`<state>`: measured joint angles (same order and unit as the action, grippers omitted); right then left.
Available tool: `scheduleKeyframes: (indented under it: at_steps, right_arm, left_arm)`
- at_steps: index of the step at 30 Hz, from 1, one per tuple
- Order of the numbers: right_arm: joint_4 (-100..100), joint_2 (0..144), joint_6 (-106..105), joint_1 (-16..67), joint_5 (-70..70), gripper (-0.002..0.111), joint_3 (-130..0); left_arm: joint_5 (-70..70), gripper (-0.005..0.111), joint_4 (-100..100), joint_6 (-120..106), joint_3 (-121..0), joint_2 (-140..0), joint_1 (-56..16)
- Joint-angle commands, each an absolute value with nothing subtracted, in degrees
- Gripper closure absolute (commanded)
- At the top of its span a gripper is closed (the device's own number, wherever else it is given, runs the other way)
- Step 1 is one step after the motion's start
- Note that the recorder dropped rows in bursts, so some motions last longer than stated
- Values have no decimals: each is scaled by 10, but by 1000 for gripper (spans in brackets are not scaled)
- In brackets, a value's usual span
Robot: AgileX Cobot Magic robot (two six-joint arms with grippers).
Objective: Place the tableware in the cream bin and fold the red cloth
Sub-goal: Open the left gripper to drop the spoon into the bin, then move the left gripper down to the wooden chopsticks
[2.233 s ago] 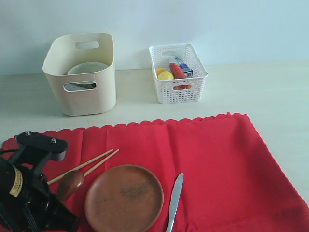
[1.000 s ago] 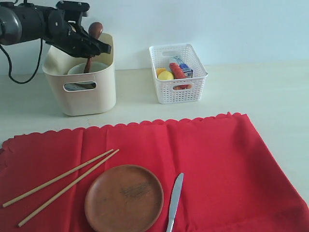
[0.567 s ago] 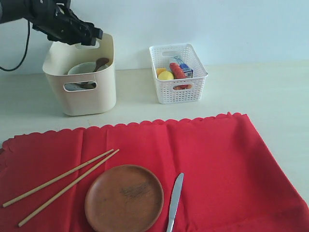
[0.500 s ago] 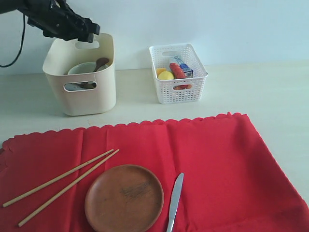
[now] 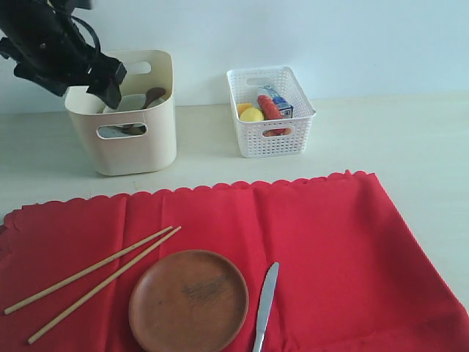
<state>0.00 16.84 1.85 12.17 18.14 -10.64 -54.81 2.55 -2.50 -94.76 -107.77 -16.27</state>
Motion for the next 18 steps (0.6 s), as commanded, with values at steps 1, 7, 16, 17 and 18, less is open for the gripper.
scheduleKeyframes:
  at_steps: [1,7,16,17,18]
  right_arm:
    - [0,165,18,120,179,108,-106]
    - [0,165,17,120,179,108,-106]
    - [0,165,17,120,179,108,-106]
    - [0,165,17,120,179,108,-106]
    - [0,165,17,120,179,108,-106]
  left_arm:
    - [-505,26,24,-21,-835,-988,-187]
    - [-493,32,28,-13,-702,-885,-223]
    - [-477,52,26,-33,-545,-858,-229]
    - [-467,52,23,-47,-530,-861,-229]
    - [-456,52,17,-62,-516,-865,-229]
